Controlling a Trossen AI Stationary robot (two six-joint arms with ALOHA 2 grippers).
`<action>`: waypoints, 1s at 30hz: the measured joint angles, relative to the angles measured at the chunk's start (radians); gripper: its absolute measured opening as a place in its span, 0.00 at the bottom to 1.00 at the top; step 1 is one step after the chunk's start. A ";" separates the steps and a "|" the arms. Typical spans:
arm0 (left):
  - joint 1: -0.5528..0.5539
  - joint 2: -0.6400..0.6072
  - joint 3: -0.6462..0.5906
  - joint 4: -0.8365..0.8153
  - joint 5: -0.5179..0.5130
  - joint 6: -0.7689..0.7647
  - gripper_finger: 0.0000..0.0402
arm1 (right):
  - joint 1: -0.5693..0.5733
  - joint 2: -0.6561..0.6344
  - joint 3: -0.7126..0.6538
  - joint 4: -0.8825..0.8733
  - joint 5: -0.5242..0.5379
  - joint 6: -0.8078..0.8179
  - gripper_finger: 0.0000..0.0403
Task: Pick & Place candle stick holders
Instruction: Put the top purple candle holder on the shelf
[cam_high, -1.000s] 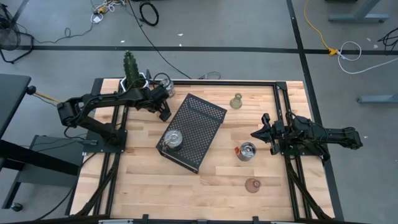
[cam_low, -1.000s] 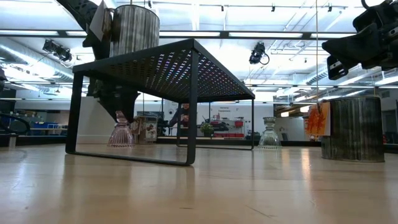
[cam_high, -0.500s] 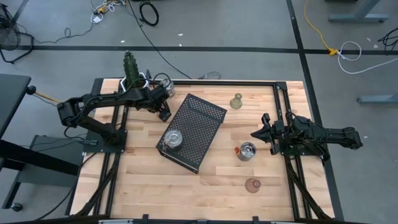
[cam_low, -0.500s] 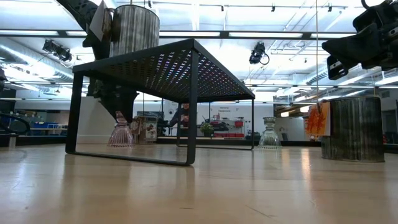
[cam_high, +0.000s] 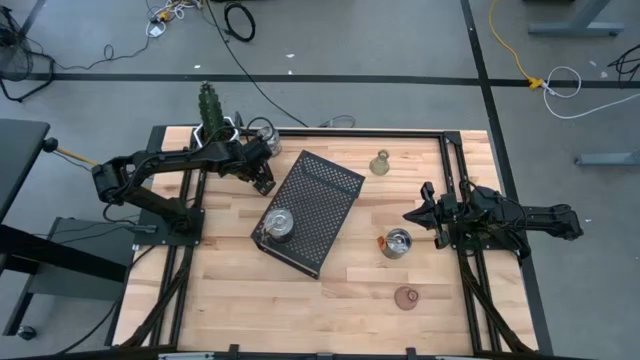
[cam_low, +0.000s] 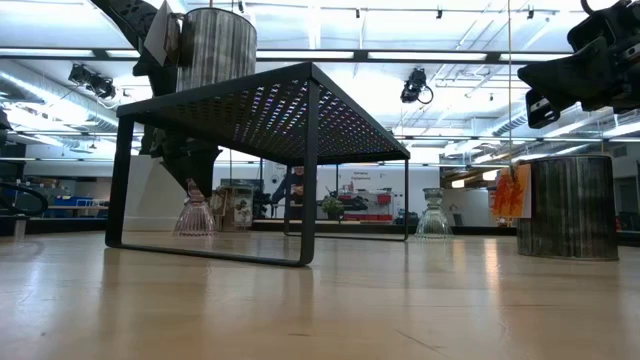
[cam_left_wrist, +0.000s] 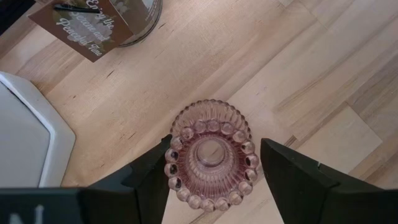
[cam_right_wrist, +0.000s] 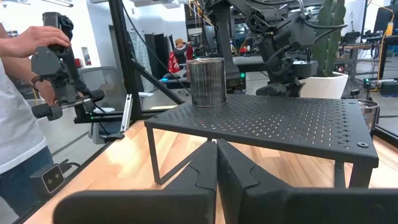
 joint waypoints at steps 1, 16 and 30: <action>0.000 0.000 0.000 0.000 0.000 0.000 0.59 | 0.000 0.000 0.000 0.000 0.000 0.000 0.03; 0.000 0.000 0.000 0.000 0.021 0.000 0.47 | 0.000 0.000 0.000 0.000 0.000 0.000 0.03; 0.000 0.000 0.000 0.000 0.023 0.000 0.45 | 0.000 0.000 0.000 0.000 0.000 0.000 0.03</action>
